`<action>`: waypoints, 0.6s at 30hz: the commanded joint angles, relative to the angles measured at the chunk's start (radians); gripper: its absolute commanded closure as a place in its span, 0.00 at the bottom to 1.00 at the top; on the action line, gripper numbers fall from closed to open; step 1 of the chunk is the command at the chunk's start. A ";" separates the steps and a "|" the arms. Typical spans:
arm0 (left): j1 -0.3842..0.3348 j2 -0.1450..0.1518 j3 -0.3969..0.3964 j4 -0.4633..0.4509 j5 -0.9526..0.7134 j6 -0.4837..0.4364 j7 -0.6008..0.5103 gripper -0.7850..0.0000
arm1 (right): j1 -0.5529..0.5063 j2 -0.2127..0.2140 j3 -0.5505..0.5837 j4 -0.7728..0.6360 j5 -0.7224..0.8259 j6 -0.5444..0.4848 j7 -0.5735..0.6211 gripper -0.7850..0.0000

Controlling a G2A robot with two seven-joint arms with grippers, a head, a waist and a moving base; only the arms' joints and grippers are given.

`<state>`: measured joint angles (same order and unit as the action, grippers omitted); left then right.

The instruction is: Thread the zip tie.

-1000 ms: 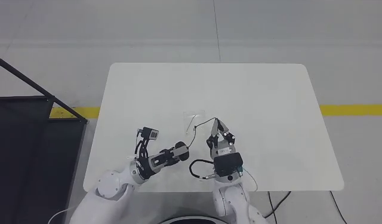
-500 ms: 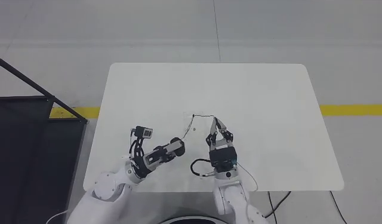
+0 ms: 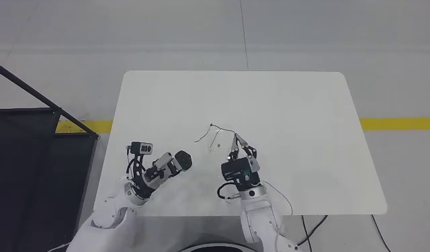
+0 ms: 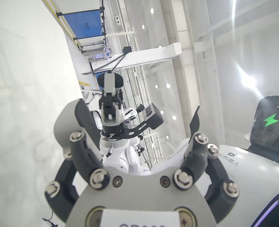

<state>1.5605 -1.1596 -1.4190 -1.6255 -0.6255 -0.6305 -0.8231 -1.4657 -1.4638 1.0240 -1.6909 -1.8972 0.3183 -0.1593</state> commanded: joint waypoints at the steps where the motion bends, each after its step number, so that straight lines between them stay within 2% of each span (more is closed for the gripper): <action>1: 0.011 0.002 -0.017 -0.001 -0.017 -0.007 0.003 0.00 | -0.004 0.001 0.007 -0.029 -0.027 -0.029 0.161 1.00; 5: 0.024 0.004 -0.032 -0.005 -0.035 -0.008 -0.006 0.00 | -0.001 -0.001 0.025 -0.070 -0.020 -0.060 0.320 1.00; 8: 0.028 0.004 -0.034 -0.005 -0.038 -0.006 -0.010 0.00 | 0.003 -0.003 0.032 -0.076 -0.022 -0.046 0.354 1.00; 18: 0.029 0.004 -0.033 -0.005 -0.036 -0.006 -0.012 0.00 | 0.063 -0.018 -0.004 0.011 -0.174 0.016 0.461 1.00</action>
<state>1.5891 -1.1556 -1.4518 -1.6302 -0.6612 -0.6361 -0.8346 -1.4147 -1.4783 1.0259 -1.6956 -2.0552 0.3195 0.2870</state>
